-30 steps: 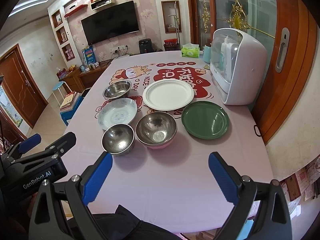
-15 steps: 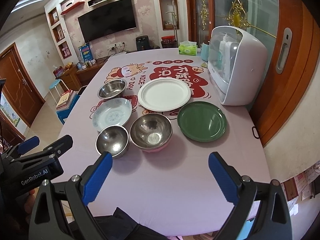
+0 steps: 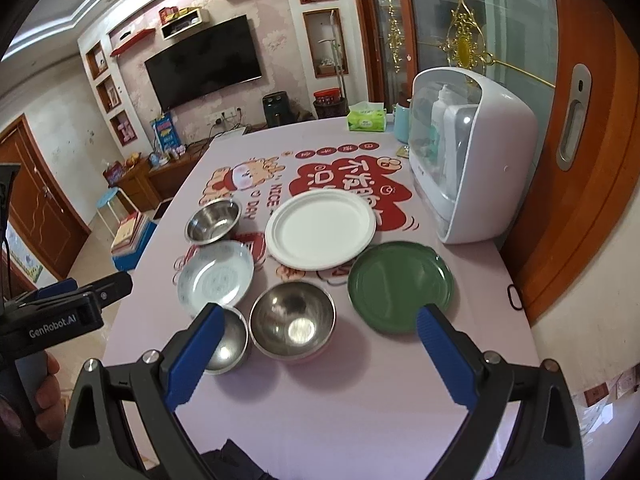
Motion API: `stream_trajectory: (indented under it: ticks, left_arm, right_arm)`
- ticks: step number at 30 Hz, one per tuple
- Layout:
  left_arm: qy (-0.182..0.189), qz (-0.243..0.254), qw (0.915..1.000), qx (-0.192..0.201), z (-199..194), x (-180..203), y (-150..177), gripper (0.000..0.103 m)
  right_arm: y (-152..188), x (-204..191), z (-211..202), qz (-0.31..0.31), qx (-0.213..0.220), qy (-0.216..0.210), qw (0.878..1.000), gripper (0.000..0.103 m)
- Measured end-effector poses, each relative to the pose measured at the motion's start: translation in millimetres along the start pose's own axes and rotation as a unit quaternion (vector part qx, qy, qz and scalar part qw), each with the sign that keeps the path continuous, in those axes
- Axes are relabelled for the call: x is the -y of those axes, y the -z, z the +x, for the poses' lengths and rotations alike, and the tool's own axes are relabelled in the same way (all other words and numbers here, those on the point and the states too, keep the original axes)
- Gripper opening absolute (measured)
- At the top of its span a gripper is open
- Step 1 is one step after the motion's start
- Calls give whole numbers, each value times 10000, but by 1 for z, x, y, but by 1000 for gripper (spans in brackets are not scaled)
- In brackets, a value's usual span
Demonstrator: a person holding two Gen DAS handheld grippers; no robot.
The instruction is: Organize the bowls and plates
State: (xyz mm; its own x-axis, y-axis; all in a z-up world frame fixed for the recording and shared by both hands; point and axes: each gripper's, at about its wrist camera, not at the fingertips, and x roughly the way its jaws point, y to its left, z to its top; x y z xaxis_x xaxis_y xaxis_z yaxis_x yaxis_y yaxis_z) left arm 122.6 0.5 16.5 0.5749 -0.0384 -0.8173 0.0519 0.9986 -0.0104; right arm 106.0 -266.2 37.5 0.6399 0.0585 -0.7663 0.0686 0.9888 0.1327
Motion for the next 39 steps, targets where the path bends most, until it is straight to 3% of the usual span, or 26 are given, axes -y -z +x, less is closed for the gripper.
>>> stream_trajectory:
  ticks: [13,20,28,39]
  left_arm:
    - [493,-265,9976,-417,65,2,-77,102]
    - [383,-314,9970,-592,111,9,-113,102]
    - [520,-371,9943,-850,165,16,-131,102]
    - [917,-308,9894,-1079,247,32,-129,102]
  right_arm:
    - [-68,29,55,154,106,93,9998,97]
    - [-96,49,93,296,82,111,9995,97]
    - [-109,63,143,302,-149,180,9993,97]
    - [-98,72,216,250,-312,-122,9991,97]
